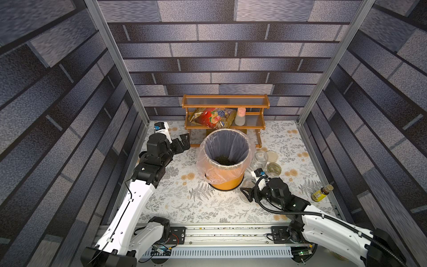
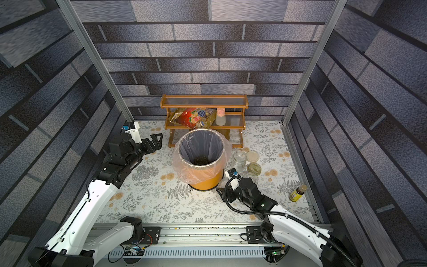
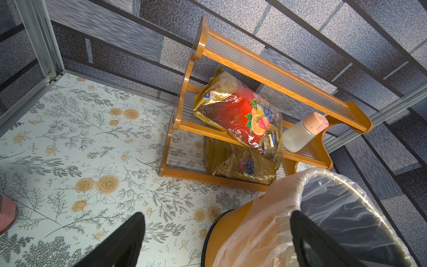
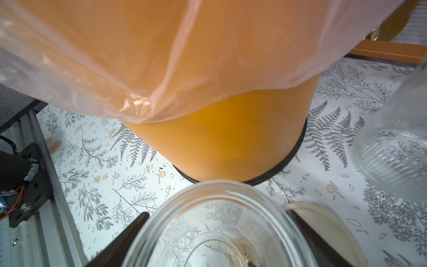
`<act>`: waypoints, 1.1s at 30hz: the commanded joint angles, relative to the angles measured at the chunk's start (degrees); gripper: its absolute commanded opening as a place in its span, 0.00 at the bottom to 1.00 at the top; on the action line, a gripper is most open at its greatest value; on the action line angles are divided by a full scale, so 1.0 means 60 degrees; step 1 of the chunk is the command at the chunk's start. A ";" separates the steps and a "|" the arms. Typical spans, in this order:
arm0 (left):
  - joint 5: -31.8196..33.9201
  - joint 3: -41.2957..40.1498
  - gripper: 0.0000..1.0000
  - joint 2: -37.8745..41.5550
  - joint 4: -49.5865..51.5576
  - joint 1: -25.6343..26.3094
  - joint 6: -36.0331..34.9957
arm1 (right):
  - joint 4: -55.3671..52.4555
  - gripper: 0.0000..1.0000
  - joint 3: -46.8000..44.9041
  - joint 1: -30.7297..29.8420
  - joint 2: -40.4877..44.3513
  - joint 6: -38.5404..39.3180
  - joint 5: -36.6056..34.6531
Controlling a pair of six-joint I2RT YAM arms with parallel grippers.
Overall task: Empty moldy tea leaves from jars
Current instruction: Place the jar at the center of the board.
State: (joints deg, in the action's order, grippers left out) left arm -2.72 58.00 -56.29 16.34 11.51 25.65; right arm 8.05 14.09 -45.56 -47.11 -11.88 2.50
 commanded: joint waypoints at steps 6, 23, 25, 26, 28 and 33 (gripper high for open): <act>0.0105 -0.0013 1.00 0.0199 0.0145 -0.0141 -0.0295 | 0.1335 0.69 0.0372 -0.0482 -0.0754 0.0749 -0.0935; 0.0111 0.0082 1.00 0.0072 0.0174 -0.0189 -0.0334 | 0.1922 0.85 0.0518 -0.1416 -0.2185 0.1980 -0.2227; 0.0103 0.0075 1.00 0.0052 0.0163 -0.0179 -0.0350 | 0.1924 0.89 0.0483 -0.1416 -0.2117 0.1980 -0.2163; 0.0117 0.0075 1.00 0.0042 0.0149 -0.0182 -0.0360 | 0.1910 0.90 0.0461 -0.1423 -0.2072 0.1980 -0.2135; 0.0103 0.0076 1.00 0.0009 0.0131 -0.0182 -0.0344 | 0.1895 0.93 0.0428 -0.1416 -0.1994 0.1980 -0.2073; 0.0059 0.0060 1.00 -0.0055 0.0108 -0.0178 -0.0334 | 0.1828 0.99 0.0372 -0.1427 -0.1823 0.1908 -0.1856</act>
State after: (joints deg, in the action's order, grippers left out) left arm -2.55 58.00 -56.36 16.36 10.76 24.86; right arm 17.41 16.38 -53.63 -59.09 -0.38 -9.10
